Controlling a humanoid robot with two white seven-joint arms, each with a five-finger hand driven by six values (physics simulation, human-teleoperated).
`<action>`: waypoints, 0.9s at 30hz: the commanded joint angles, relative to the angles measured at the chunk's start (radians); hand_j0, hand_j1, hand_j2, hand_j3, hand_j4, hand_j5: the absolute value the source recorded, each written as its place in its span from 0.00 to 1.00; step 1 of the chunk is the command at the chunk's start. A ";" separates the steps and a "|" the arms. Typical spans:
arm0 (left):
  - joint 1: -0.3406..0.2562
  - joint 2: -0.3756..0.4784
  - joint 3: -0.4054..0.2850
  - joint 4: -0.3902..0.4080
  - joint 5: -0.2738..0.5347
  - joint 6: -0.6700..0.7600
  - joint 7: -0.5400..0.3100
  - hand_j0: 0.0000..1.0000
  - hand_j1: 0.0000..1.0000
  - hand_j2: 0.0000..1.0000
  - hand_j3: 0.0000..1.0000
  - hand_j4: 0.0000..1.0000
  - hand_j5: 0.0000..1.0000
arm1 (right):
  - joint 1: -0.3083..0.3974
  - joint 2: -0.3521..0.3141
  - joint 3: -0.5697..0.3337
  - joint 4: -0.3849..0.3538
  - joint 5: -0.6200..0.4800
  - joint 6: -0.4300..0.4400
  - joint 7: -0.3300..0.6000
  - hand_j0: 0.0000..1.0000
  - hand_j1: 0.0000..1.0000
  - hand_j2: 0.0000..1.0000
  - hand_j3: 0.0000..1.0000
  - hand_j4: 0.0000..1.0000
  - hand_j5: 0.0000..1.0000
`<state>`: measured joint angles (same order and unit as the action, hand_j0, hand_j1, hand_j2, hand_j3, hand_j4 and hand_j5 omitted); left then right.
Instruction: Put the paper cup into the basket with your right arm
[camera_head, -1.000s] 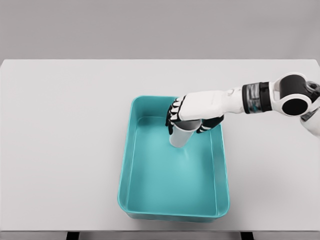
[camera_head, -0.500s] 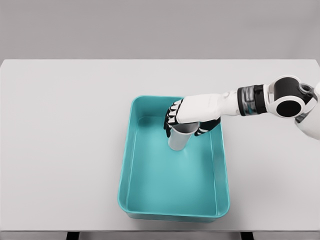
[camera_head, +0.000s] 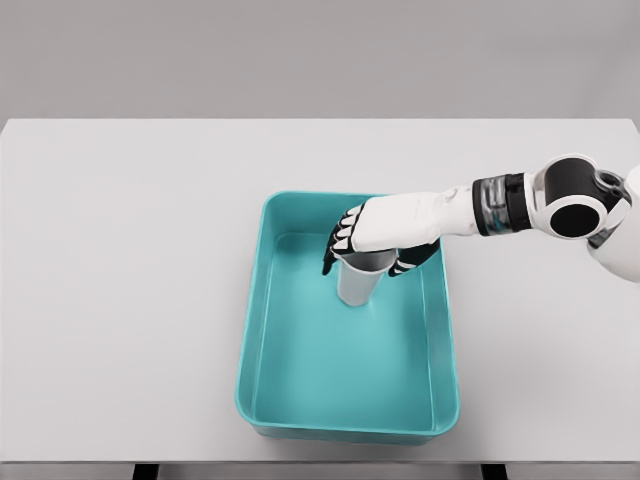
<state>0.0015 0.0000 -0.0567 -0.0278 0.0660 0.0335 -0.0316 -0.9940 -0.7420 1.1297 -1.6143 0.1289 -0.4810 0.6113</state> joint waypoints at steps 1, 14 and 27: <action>0.000 0.000 0.000 0.000 0.000 0.000 -0.001 1.00 1.00 1.00 1.00 1.00 1.00 | 0.000 0.000 -0.001 -0.001 -0.005 0.002 0.000 0.84 0.84 0.84 0.84 0.84 0.84; 0.000 0.000 0.000 0.000 0.000 0.000 -0.001 1.00 1.00 1.00 1.00 1.00 1.00 | 0.003 0.006 -0.001 -0.004 -0.006 0.002 0.000 0.91 0.91 0.91 0.91 0.91 0.91; 0.000 0.000 0.000 0.000 0.000 0.000 -0.001 1.00 1.00 1.00 1.00 1.00 1.00 | 0.000 0.006 -0.001 -0.007 -0.005 0.002 0.000 0.98 0.98 0.98 0.98 0.98 0.98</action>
<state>0.0015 0.0000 -0.0566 -0.0278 0.0660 0.0337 -0.0318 -0.9940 -0.7360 1.1297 -1.6209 0.1294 -0.4801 0.6112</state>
